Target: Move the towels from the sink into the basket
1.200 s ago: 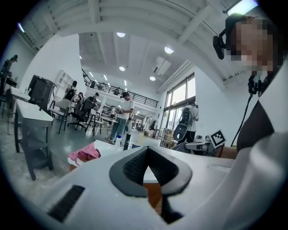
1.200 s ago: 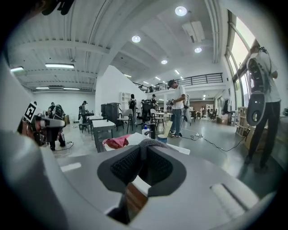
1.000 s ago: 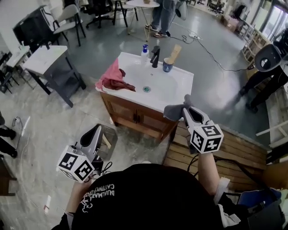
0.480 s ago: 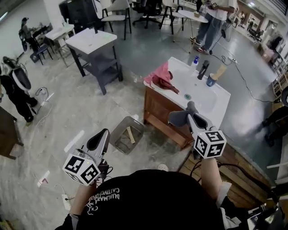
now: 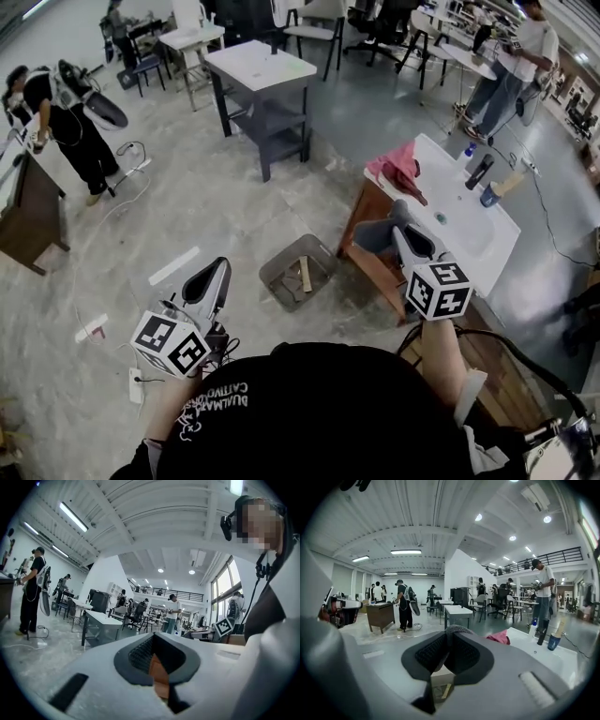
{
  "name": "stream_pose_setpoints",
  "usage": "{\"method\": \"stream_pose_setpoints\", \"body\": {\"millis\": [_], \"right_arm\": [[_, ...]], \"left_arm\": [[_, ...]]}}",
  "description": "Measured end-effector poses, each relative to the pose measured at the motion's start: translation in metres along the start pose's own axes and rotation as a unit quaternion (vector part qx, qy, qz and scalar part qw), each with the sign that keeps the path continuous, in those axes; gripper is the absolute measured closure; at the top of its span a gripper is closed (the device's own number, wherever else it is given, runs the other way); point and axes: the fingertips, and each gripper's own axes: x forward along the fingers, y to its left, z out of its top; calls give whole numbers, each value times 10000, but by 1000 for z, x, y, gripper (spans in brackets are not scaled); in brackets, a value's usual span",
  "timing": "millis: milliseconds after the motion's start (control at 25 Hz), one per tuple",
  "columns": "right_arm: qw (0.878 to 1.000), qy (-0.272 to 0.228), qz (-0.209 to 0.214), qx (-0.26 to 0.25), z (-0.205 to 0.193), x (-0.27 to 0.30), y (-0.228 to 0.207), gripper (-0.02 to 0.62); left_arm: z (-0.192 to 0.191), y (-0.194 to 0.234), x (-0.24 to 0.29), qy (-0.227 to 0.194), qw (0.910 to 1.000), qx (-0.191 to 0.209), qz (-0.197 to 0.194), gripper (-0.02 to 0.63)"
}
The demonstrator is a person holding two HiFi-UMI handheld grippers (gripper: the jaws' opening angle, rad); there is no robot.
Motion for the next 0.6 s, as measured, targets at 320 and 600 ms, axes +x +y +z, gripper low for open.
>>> {"method": "stream_pose_setpoints", "body": {"millis": [320, 600], "right_arm": [[9992, -11, 392, -120, 7, 28, 54, 541], [9967, 180, 624, -477, 2, 34, 84, 541]], "left_arm": [[7, 33, -50, -206, 9986, 7, 478, 604], [0, 49, -76, -381, 9966, -258, 680, 604]]}}
